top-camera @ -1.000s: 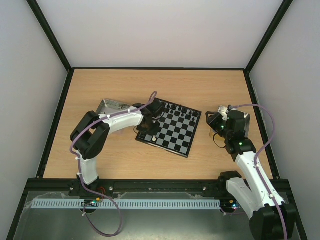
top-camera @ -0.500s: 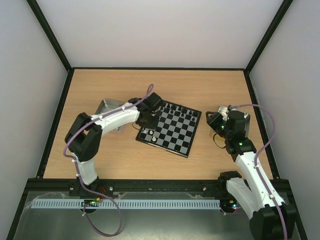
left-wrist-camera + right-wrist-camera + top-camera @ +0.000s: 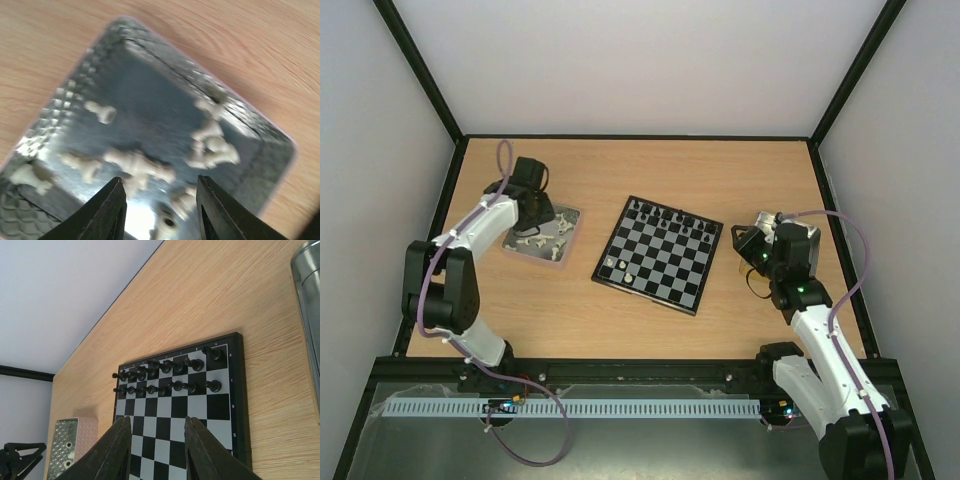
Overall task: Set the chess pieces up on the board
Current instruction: Pick up the chess piece from the storage box, then place the chess piece on the chessboard.
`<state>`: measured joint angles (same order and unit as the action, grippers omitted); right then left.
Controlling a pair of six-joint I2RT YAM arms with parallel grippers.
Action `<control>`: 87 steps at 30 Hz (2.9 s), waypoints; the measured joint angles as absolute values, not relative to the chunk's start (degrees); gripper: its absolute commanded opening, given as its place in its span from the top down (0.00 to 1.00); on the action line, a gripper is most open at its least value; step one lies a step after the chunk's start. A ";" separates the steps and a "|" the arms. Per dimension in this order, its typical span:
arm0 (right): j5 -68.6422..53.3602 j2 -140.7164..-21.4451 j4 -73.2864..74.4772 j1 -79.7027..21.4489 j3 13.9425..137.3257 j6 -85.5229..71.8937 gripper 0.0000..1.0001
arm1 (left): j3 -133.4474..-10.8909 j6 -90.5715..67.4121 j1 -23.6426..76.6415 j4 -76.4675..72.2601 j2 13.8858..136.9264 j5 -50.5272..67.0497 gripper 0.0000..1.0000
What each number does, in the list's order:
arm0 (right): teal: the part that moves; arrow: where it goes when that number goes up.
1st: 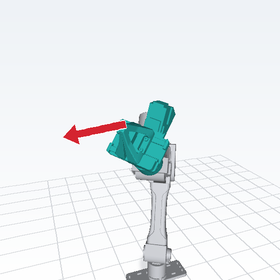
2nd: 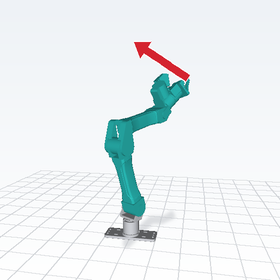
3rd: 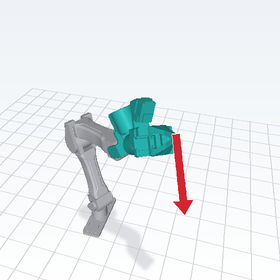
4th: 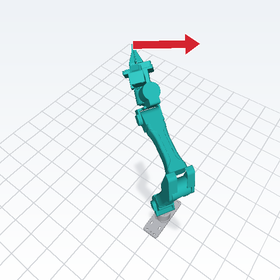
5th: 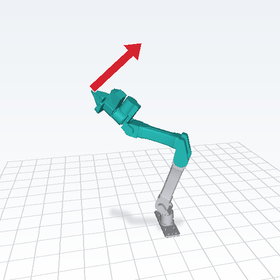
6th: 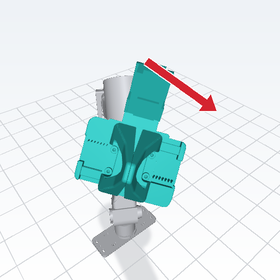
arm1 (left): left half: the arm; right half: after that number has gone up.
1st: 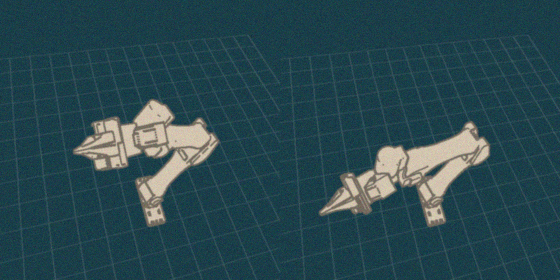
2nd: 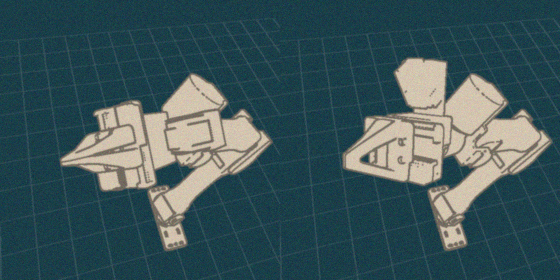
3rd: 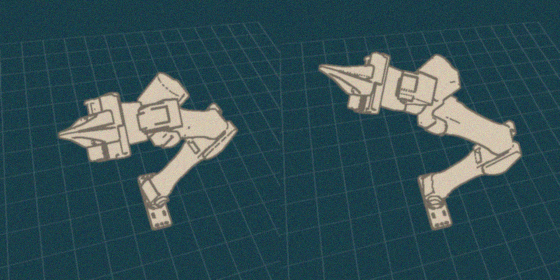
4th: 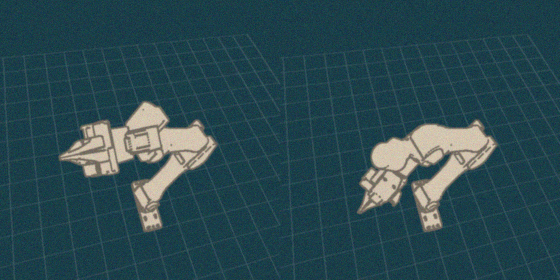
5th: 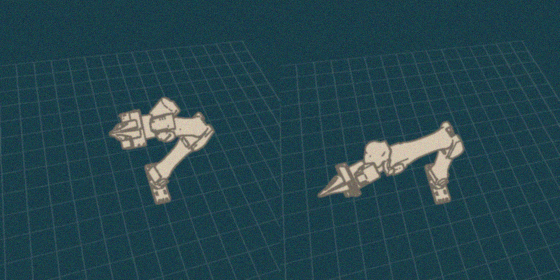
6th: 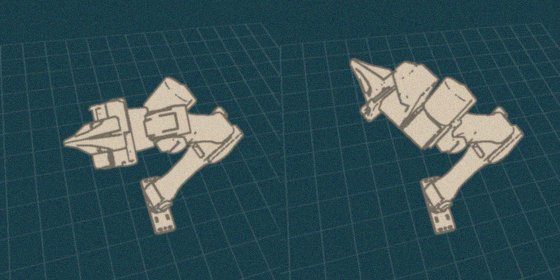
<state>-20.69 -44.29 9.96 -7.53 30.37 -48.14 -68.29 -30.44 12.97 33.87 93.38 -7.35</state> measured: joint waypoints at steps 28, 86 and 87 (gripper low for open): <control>-20.75 -44.10 9.96 -7.53 30.09 -48.27 0.71 | -64.55 -44.36 4.32 21.30 105.45 -12.01 0.70; -39.97 -56.95 -7.68 -23.00 36.16 -55.88 0.55 | -64.75 -17.98 32.03 12.34 79.85 44.77 0.86; -40.47 -57.17 -8.51 -23.57 36.91 -56.60 0.55 | -64.75 -17.15 32.47 12.23 79.09 46.59 0.86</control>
<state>-40.47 -57.17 -8.51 -23.57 36.91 -56.60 -64.75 -17.15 32.47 12.23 79.09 46.59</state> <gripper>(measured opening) 0.440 0.149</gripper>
